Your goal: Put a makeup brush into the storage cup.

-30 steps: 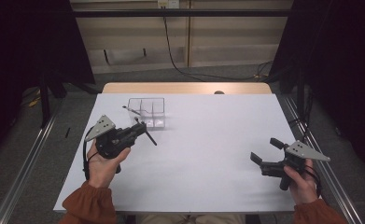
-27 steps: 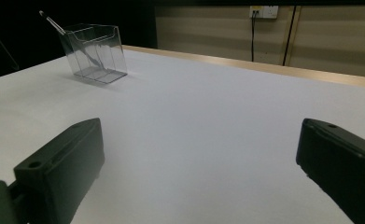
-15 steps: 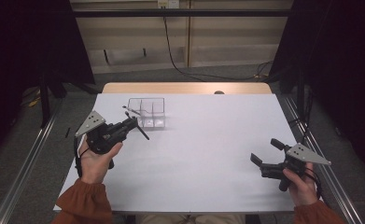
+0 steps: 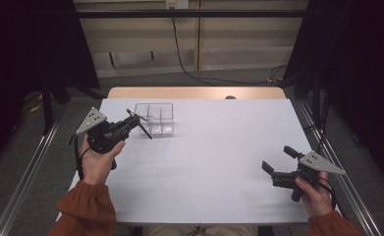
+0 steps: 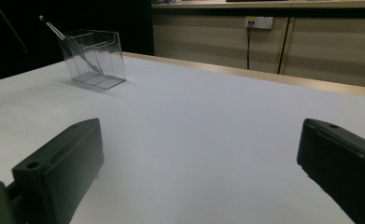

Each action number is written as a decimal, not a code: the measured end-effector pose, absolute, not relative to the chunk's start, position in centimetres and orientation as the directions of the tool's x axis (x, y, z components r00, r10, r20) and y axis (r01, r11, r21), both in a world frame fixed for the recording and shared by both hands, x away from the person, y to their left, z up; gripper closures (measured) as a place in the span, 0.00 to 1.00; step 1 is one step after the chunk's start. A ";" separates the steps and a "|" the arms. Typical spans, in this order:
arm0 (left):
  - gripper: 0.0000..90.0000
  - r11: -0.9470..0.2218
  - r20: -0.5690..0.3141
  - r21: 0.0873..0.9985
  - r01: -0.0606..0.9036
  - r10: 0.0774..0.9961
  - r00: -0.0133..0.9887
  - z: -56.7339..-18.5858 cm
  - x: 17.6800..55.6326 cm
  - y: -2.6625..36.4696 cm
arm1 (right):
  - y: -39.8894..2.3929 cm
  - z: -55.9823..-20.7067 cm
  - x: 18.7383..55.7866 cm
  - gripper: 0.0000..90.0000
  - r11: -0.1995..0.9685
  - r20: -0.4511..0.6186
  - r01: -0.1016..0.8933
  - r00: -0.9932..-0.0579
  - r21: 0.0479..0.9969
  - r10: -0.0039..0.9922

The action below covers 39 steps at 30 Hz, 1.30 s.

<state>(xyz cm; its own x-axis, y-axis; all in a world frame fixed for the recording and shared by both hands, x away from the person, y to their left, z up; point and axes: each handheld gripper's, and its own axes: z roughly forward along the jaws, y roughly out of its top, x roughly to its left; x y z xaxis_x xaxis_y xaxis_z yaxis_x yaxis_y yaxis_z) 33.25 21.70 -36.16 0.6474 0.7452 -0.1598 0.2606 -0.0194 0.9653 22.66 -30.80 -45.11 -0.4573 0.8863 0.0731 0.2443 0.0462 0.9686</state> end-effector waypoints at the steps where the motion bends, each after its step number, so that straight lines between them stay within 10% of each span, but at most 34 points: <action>1: 0.93 -0.031 -0.148 0.966 0.258 0.751 0.643 -36.1 33.5 21.8 | -30.7 -45.1 22.6 0.00 0.043 0.079 0.249 -0.459 0.968 0.885; 39: 0.93 -0.040 -0.105 0.965 0.260 0.847 0.522 -34.9 40.9 21.4 | -30.5 -45.3 22.6 0.00 0.045 0.094 0.260 -0.499 0.964 0.862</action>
